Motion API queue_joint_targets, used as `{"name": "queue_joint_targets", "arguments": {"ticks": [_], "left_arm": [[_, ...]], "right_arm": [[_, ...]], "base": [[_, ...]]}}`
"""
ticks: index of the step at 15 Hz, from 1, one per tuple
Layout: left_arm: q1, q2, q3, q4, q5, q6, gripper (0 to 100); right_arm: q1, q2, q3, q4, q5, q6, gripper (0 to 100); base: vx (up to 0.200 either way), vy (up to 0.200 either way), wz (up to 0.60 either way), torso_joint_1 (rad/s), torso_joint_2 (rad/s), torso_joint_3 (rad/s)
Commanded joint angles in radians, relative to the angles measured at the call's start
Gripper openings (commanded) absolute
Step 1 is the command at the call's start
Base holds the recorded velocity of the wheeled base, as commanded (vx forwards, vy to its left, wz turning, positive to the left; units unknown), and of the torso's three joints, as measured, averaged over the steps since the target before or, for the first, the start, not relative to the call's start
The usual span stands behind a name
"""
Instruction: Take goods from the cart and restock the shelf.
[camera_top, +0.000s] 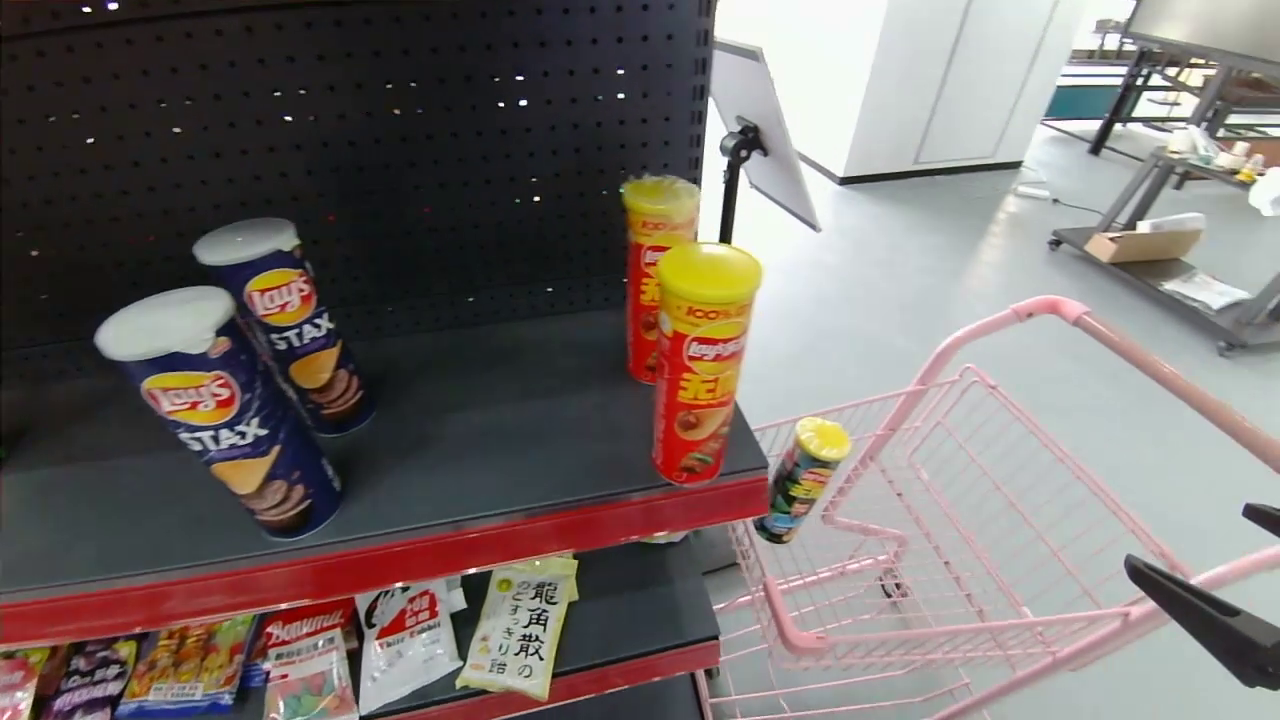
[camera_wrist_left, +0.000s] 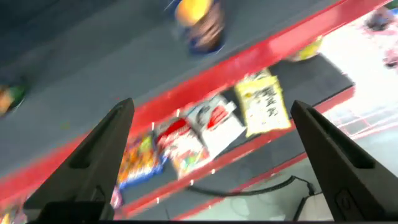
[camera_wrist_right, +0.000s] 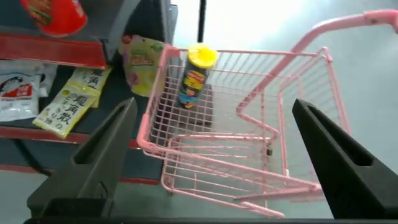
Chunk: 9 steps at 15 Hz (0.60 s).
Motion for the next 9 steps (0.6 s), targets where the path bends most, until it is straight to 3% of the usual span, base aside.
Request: {"name": "queue_joint_targets", "arguments": {"ticks": [1,2,9], "left_arm": [[0.000,-0.003,0.001,0.000,0.001,0.000,100],[0.000,-0.004,0.002,0.000,0.001,0.000,100],[0.000,-0.038,0.010,0.000,-0.001,0.003,100]], "right_arm": [[0.001,0.006,-0.002,-0.001,0.001,0.000,100],[0.001,0.008,-0.002,-0.002,0.001,0.000,100],[-0.001,0.046,-0.010,-0.004,-0.003,0.000,100]], "base": [[0.000,0.000,-0.60,-0.002,0.00,0.007],[0.000,0.000,-0.60,-0.002,0.00,0.002],[0.000,0.000,0.00,-0.014,0.03,0.013]]}}
